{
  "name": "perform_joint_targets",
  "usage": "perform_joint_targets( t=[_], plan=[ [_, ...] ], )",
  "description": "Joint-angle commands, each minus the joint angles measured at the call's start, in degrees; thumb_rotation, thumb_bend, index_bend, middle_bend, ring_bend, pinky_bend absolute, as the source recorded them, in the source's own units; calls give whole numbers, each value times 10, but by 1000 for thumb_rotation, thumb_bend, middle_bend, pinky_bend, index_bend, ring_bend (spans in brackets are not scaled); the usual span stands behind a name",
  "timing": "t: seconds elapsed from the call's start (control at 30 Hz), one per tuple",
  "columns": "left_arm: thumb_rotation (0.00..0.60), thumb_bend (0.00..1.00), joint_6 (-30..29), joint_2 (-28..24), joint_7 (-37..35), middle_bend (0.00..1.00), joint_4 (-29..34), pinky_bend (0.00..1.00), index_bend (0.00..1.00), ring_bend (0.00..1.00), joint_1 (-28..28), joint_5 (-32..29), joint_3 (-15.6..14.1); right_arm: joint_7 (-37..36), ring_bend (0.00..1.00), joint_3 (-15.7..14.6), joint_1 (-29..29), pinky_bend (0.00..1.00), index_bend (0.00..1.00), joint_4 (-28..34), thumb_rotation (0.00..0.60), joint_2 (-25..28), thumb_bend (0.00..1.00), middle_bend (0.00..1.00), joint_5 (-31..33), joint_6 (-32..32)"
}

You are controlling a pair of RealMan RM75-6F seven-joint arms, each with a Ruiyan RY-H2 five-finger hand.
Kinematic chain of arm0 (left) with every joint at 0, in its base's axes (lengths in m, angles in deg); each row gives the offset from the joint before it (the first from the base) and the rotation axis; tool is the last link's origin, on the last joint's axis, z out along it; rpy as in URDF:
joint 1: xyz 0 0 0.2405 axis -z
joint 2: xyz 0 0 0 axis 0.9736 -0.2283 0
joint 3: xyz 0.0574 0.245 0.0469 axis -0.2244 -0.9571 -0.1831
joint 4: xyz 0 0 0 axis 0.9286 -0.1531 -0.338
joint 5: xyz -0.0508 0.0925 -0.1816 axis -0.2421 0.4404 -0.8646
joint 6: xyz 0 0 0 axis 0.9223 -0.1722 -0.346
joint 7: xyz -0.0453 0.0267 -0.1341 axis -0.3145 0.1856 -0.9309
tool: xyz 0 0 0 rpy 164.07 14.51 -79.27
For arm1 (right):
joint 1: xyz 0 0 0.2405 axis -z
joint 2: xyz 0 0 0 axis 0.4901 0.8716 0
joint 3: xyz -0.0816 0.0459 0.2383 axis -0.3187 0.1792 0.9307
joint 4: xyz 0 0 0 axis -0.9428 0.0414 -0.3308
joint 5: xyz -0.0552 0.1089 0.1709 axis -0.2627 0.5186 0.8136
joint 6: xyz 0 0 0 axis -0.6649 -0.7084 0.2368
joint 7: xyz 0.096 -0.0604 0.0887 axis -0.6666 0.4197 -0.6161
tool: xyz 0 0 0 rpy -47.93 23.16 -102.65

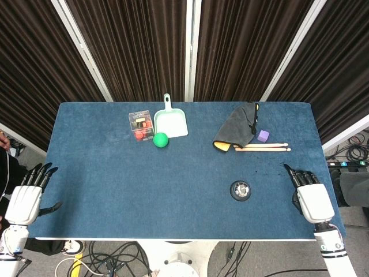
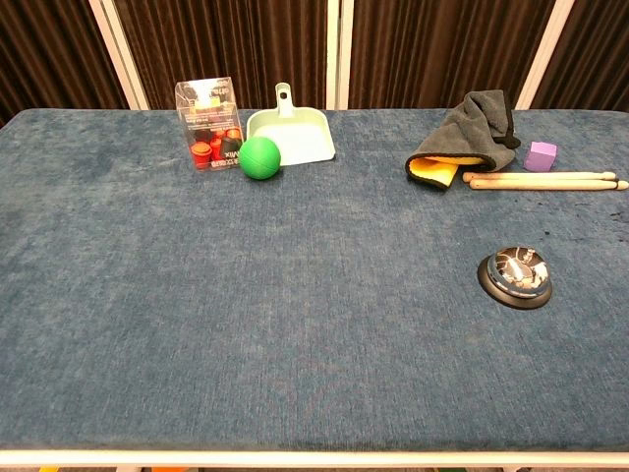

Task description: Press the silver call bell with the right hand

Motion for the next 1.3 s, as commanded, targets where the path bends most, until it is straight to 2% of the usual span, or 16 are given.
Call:
perform_joint_targets(
  t=[0.03, 0.23, 0.47, 0.83, 1.3],
  plan=[
    [600, 91, 1, 1, 0, 54, -1, 134, 144, 0, 0, -1, 0, -2, 818, -9, -3, 762, 0, -13, 600, -10, 1000, 856, -16, 0],
    [600, 91, 0, 1, -2, 54, -4, 134, 144, 0, -2, -3, -1, 10, 837, -35, -8, 769, 0, -25, 600, -33, 1000, 878, -37, 24],
    [600, 91, 0, 1, -8, 54, -10, 134, 144, 0, -5, -7, 0, 53, 837, -62, -26, 769, 0, -18, 600, -61, 1000, 882, -38, 95],
    [600, 92, 4, 4, -30, 54, -27, 134, 144, 0, -7, -10, -2, 98, 846, -51, -35, 770, 0, -13, 600, -78, 1000, 887, 13, 138],
    [600, 91, 12, 0, -36, 54, -33, 134, 144, 0, -4, -9, -4, 116, 846, -42, -55, 770, 0, -20, 600, -102, 1000, 887, 32, 166]
  ],
)
